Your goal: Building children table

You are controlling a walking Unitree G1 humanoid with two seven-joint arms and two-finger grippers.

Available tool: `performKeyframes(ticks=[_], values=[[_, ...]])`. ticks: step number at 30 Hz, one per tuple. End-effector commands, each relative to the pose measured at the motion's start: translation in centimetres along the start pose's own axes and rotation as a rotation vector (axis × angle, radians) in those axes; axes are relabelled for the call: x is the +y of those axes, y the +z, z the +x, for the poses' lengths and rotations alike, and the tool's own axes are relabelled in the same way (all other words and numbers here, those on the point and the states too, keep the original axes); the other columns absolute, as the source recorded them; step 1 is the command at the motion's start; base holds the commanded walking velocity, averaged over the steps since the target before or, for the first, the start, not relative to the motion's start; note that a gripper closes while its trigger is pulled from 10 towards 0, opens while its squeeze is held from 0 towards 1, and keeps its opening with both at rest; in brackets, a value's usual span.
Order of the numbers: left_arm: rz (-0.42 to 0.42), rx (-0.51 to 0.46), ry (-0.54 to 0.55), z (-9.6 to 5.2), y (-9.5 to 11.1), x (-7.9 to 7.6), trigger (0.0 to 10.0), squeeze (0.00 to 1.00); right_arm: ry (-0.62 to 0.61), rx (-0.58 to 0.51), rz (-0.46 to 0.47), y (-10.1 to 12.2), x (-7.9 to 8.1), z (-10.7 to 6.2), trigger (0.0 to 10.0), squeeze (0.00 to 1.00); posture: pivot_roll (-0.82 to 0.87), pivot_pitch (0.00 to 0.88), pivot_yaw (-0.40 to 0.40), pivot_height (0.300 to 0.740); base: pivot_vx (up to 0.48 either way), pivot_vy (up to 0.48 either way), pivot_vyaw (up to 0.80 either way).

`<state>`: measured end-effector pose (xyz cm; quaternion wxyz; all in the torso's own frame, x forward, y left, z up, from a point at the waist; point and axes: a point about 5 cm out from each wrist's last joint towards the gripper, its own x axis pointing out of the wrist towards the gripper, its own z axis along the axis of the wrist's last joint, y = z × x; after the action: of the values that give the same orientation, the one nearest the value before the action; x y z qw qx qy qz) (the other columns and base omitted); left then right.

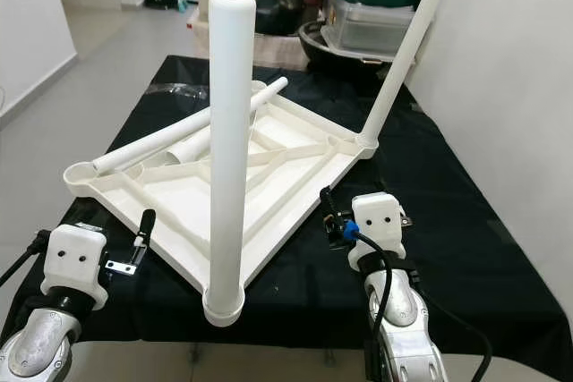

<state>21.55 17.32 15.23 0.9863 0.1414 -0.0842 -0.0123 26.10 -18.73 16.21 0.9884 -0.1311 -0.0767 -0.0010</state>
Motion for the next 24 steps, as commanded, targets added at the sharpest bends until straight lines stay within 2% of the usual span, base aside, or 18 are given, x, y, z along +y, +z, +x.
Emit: performKeyframes(ticks=[1,15,19,24], values=[[0.001,0.029,-0.02,-0.1,-0.4,-0.3,10.0,0.0,-0.027,0.014,-0.004,-0.1,-0.3,0.4,10.0,0.0,0.05,0.0,-0.121,0.74,-0.386,0.0,0.0],[0.002,0.032,-0.02,0.2,-0.4,-0.2,10.0,0.0,-0.117,0.056,-0.022,-0.4,-1.5,1.0,10.0,0.0,0.05,0.0,-0.125,0.74,-0.38,0.0,0.0],[-0.006,0.034,-0.019,0.2,-0.5,-0.2,10.0,0.0,-0.136,0.07,-0.022,-0.6,-1.7,1.1,10.0,0.0,0.05,0.0,-0.125,0.74,-0.259,0.0,0.0],[-0.035,0.038,0.001,0.4,-0.6,-0.1,10.0,0.0,-0.142,0.08,-0.017,-0.7,-1.8,1.1,10.0,0.0,0.04,0.0,-0.122,0.74,0.0,0.0,0.0]])
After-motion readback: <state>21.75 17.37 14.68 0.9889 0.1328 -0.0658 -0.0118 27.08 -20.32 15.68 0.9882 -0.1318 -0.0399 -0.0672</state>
